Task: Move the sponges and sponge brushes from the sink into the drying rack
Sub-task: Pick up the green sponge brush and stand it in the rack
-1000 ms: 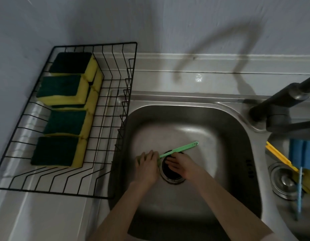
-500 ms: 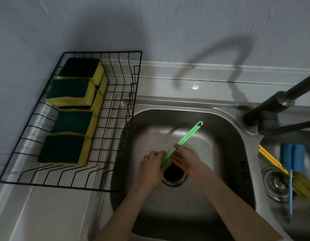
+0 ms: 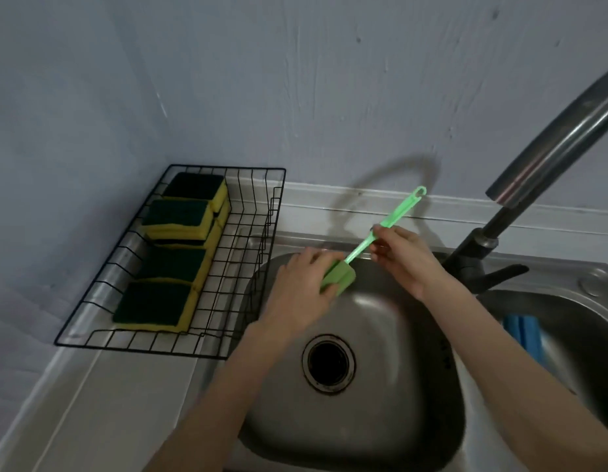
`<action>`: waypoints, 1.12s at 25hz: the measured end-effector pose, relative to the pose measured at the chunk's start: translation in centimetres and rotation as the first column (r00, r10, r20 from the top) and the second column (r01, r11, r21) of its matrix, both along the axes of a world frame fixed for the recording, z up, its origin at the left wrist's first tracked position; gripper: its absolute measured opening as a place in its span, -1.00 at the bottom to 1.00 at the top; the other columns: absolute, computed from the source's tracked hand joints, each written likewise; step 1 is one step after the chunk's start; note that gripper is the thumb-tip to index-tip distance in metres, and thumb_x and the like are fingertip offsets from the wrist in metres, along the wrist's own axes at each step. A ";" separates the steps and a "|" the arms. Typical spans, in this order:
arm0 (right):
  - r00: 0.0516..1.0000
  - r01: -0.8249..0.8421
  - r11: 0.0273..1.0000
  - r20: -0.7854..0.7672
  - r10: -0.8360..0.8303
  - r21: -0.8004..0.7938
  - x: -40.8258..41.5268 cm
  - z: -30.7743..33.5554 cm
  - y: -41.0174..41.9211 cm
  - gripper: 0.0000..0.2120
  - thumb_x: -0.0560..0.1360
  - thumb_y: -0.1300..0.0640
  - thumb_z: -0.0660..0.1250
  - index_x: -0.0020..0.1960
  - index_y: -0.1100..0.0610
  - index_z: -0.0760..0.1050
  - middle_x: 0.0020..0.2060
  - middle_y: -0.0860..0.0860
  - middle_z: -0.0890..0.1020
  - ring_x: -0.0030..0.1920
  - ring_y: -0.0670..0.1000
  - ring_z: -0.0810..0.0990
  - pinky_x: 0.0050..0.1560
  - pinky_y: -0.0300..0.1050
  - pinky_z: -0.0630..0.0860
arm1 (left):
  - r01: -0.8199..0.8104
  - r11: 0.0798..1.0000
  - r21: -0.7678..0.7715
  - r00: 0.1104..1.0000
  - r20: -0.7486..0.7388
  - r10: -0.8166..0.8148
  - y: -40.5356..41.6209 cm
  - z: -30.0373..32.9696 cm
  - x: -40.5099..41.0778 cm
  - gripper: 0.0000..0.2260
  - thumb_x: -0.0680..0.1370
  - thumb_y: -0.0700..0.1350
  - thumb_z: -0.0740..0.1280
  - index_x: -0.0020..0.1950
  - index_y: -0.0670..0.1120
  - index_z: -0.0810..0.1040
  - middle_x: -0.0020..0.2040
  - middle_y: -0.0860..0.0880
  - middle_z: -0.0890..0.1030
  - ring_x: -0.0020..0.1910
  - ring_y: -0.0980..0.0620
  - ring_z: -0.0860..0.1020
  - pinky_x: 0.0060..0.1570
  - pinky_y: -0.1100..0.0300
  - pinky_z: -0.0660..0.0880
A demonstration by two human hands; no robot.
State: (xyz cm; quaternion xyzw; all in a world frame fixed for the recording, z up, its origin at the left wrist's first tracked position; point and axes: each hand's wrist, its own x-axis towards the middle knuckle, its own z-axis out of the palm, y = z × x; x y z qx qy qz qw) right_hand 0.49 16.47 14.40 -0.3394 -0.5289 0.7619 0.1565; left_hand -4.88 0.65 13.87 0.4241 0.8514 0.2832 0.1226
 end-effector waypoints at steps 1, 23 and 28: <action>0.999 -0.010 1.000 -0.036 0.011 0.012 -0.3 1.3 -0.1 -0.80 0.54 0.25 0.20 -0.26 0.14 0.40 -0.37 0.05 0.45 -0.48 -0.16 0.51 -0.46 -0.40 0.52 | 0.013 1.000 0.026 1.000 -0.025 -0.012 -0.5 1.2 -0.5 -0.58 0.46 -0.14 0.29 0.31 0.04 0.33 0.24 -0.11 0.41 0.21 -0.11 0.38 0.23 0.01 0.33; 0.996 -0.006 0.978 -0.090 0.025 0.209 -16.3 3.0 -0.1 -0.81 0.54 0.28 0.19 -0.24 0.13 0.42 -0.32 0.03 0.57 -0.36 -0.12 0.60 -0.21 -0.31 0.59 | -0.288 0.949 0.128 0.940 -0.152 0.306 0.0 -0.1 -17.5 -0.63 0.48 -0.32 0.19 0.26 -0.07 0.41 0.20 -0.14 0.53 0.13 -0.13 0.48 0.06 0.02 0.44; 0.998 -0.058 0.989 -0.013 0.060 0.133 -17.8 -1.2 0.3 -0.84 0.54 0.28 0.18 -0.20 0.15 0.41 -0.24 0.07 0.57 -0.27 -0.09 0.61 -0.17 -0.31 0.60 | -0.305 0.949 0.078 0.947 -0.078 0.310 1.4 -3.8 -19.6 -0.65 0.50 -0.34 0.17 0.26 -0.12 0.42 0.24 -0.16 0.52 0.18 -0.13 0.49 0.14 0.08 0.42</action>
